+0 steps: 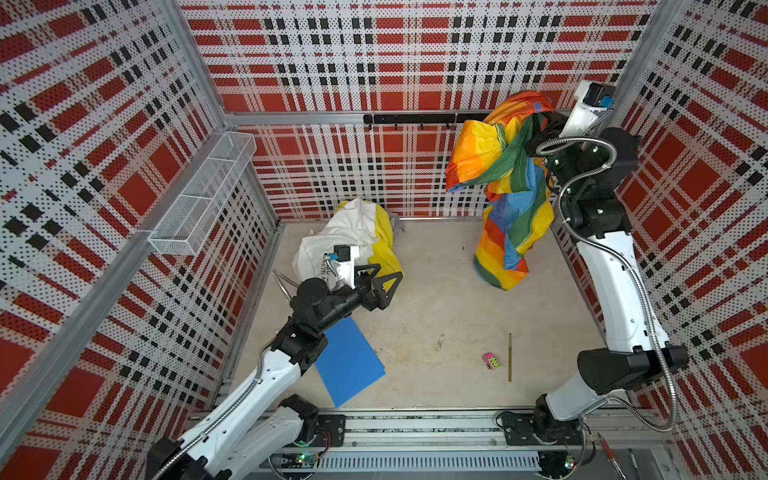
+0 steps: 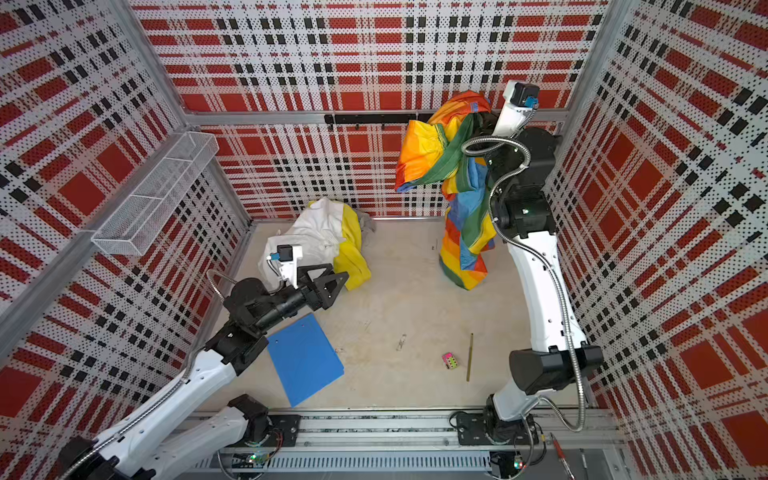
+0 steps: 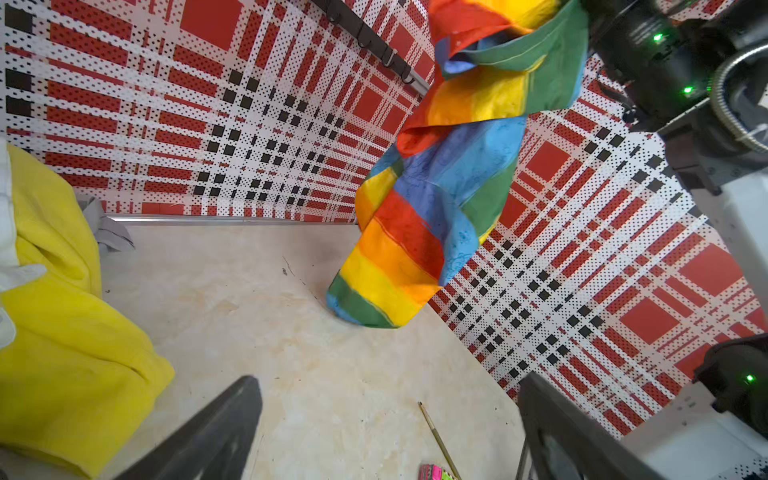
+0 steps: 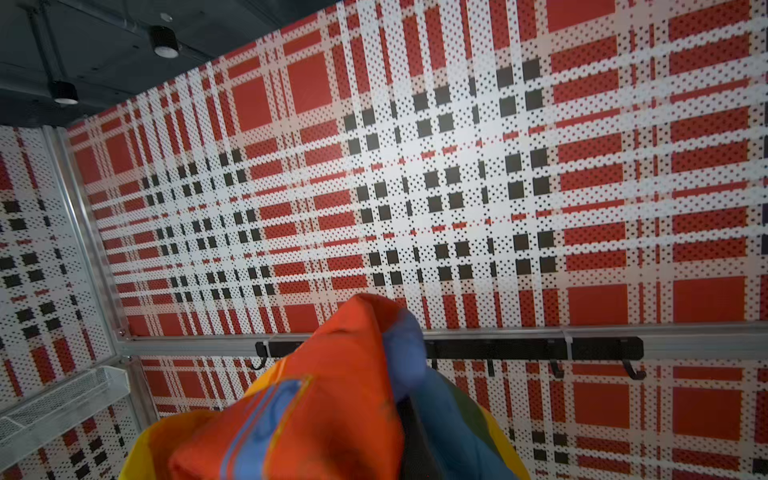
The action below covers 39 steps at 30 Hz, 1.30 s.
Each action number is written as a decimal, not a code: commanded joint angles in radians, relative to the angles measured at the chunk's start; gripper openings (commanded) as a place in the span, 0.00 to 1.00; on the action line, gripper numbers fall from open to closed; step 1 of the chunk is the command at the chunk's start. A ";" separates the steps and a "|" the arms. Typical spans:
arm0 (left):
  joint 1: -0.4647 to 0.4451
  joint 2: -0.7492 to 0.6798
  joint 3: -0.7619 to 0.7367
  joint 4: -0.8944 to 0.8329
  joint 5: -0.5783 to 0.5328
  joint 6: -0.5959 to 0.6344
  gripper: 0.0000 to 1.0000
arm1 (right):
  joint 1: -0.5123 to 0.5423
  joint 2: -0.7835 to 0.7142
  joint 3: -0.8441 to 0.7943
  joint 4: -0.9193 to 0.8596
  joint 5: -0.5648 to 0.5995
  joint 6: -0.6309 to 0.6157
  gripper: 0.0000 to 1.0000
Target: Pick out a specific cloth from the pile
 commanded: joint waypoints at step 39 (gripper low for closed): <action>0.072 -0.092 -0.101 -0.057 -0.059 0.040 0.99 | -0.101 -0.117 -1.134 0.257 0.002 0.184 0.00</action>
